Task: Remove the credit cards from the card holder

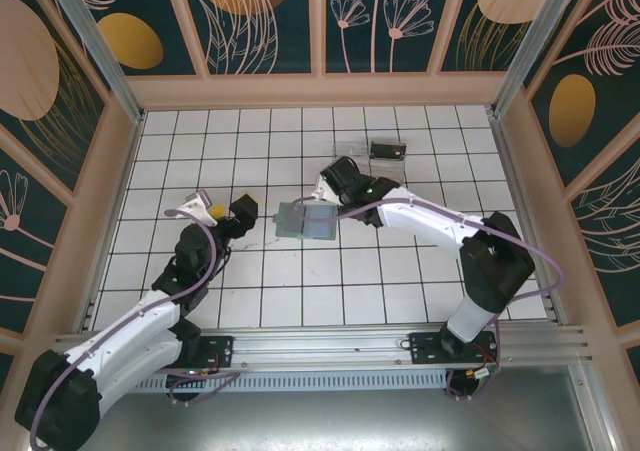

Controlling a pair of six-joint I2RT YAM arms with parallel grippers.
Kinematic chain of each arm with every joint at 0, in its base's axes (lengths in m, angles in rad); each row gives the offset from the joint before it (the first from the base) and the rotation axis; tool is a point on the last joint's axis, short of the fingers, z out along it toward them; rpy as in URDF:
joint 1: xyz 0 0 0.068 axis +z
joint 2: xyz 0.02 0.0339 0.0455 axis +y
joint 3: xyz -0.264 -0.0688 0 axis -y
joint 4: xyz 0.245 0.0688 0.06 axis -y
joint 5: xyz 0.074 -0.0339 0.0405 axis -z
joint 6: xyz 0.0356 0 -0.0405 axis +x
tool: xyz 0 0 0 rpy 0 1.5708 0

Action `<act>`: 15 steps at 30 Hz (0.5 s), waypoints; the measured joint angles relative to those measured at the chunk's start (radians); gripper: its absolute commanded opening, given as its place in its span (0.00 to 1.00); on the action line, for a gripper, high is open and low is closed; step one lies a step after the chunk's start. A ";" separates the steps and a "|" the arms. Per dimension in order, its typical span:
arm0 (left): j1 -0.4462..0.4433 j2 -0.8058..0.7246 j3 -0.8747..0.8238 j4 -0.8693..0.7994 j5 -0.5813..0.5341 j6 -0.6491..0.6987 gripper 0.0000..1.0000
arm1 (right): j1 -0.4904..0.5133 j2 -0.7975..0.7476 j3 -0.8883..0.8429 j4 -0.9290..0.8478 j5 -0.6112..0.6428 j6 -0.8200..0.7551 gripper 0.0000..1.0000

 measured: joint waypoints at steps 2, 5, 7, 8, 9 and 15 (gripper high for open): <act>0.000 -0.051 -0.009 -0.007 -0.023 -0.005 0.99 | -0.006 0.032 0.034 -0.003 0.023 -0.026 0.00; 0.000 -0.127 -0.035 -0.010 -0.056 -0.010 0.99 | -0.009 0.071 0.059 0.000 0.063 -0.057 0.00; 0.000 -0.158 -0.051 -0.013 -0.071 -0.014 0.99 | -0.010 0.102 0.069 -0.001 0.081 -0.071 0.00; 0.000 -0.167 -0.058 -0.016 -0.077 -0.016 0.99 | -0.011 0.119 0.073 -0.002 0.088 -0.075 0.00; 0.000 -0.172 -0.060 -0.019 -0.082 -0.017 0.99 | -0.012 0.132 0.077 -0.002 0.090 -0.077 0.00; 0.000 -0.170 -0.063 -0.029 -0.093 -0.018 0.99 | -0.013 0.170 0.090 -0.002 0.112 -0.083 0.00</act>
